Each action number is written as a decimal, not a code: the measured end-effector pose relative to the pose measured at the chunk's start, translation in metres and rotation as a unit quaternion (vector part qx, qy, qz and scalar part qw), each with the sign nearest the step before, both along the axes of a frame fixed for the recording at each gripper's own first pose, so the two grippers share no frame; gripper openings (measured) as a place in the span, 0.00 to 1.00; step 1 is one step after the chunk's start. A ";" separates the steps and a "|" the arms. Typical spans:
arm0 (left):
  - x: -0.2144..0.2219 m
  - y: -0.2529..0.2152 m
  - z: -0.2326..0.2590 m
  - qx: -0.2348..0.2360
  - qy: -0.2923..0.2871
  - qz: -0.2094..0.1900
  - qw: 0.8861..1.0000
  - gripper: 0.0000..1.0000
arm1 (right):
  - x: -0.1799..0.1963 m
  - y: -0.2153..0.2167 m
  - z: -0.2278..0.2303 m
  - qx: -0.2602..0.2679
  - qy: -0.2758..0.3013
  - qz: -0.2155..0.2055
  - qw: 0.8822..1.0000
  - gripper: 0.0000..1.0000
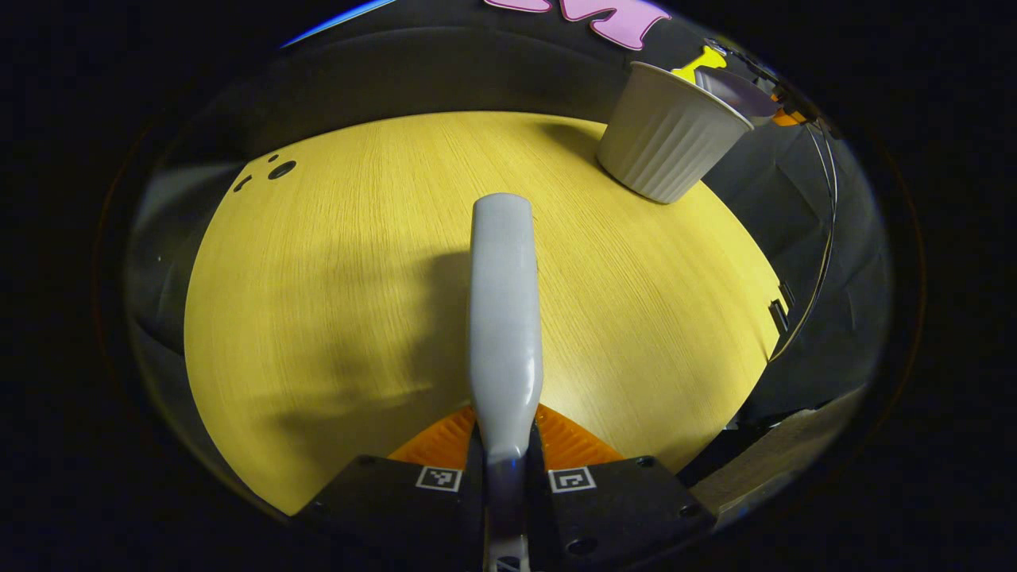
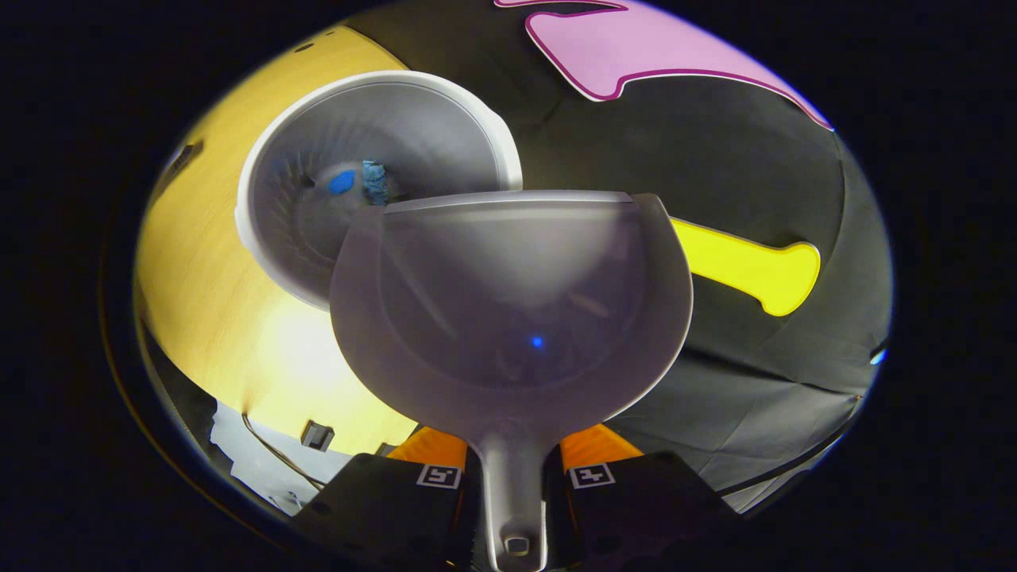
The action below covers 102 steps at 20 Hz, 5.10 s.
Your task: Pick up the small broom and dustpan from the desktop, sweep the trash into the dustpan with the broom, and then empty the trash into the garbage bin.
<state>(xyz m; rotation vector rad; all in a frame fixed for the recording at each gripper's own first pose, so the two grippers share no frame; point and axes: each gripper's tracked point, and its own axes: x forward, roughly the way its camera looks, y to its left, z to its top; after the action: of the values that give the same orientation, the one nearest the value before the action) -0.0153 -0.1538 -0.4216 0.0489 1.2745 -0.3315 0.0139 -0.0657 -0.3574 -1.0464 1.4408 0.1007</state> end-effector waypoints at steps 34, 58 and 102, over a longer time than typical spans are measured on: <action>0.008 0.003 0.010 0.077 -0.023 0.012 0.997 0.25 | -0.059 0.025 -0.031 0.417 0.014 -0.178 0.891 0.34; 0.005 0.009 0.000 0.098 0.001 0.037 0.994 0.28 | -0.051 0.028 -0.158 0.391 0.038 -0.231 0.890 0.35; 0.113 -0.041 0.337 0.014 -0.455 0.050 0.889 0.70 | 0.091 -0.044 0.153 0.520 -0.393 -0.139 0.746 0.46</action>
<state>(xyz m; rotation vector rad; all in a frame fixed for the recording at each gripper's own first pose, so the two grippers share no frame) 0.0975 -0.1952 -0.0845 0.1449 0.3418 -0.1585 0.1046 -0.1098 -0.2042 0.1141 0.5331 0.1877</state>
